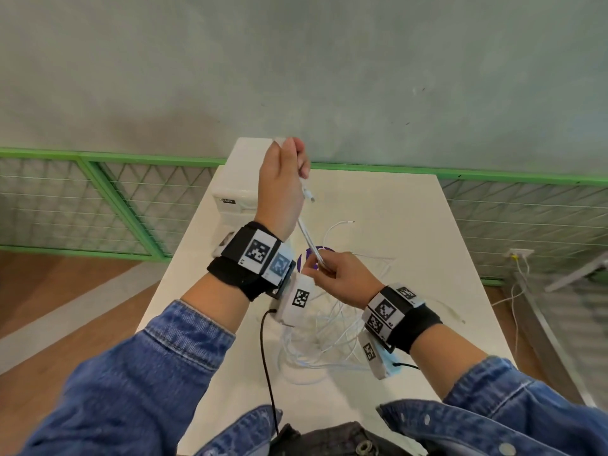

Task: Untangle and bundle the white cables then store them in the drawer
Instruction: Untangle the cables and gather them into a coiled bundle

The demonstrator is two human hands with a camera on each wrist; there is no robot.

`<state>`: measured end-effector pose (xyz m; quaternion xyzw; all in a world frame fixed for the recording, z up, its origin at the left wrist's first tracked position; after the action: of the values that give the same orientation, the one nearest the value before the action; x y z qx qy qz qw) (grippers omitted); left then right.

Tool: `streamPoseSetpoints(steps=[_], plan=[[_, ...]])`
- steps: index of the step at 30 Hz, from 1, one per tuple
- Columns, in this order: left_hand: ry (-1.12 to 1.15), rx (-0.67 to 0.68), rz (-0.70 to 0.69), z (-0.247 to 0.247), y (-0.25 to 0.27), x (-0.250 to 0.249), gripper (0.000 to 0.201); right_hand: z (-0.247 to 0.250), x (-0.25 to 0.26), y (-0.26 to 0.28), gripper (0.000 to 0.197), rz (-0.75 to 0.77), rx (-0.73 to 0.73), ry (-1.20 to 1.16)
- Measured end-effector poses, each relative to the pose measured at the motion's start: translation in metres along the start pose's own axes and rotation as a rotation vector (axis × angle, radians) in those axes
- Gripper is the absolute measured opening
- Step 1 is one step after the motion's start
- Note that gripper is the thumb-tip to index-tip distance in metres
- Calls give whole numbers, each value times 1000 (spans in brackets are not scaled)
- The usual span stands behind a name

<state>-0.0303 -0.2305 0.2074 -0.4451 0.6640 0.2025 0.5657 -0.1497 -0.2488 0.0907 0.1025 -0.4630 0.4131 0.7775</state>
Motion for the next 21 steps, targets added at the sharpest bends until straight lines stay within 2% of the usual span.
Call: streamPoseSetpoints(steps=[2, 3, 4, 5, 7, 10, 13, 15, 17, 21], plan=[[-333, 88, -209, -3, 4, 3, 26, 3, 8, 1, 13, 38, 8, -1], [-499, 191, -254, -8, 6, 9, 24, 6, 13, 2, 12, 55, 3, -7], [-661, 325, -230, -14, 9, 19, 24, 11, 18, 3, 12, 72, -19, -26], [-799, 459, -136, -16, 12, 32, 25, 17, 22, 2, 13, 84, -62, -61], [-905, 642, 124, -10, 21, 52, 30, 35, 26, -2, 13, 91, -184, -141], [-768, 761, 416, -6, 42, 57, 44, 59, 25, -10, 8, 84, -340, -208], [-560, 839, 633, -12, 60, 57, 57, 73, 18, -18, 9, 96, -366, -156], [-488, 887, 670, -14, 66, 56, 60, 81, 11, -25, 8, 74, -335, -131], [-442, 907, 643, -16, 69, 54, 55, 85, 1, -29, 4, 44, -291, -116], [-158, 786, 657, -22, 64, 40, 51, 85, -21, -29, 25, -32, -326, -129]])
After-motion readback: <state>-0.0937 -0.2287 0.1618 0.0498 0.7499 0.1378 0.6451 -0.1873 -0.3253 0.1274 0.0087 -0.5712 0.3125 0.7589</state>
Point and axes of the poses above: each hand's wrist, its own y-axis away from the middle knuckle, its own z-axis out of the back of the hand, x = y × z, the point moved 7 cm from there along -y, towards the middle knuckle, and after that the axes turned 12 degrees about -x, right-handed, at the moved point
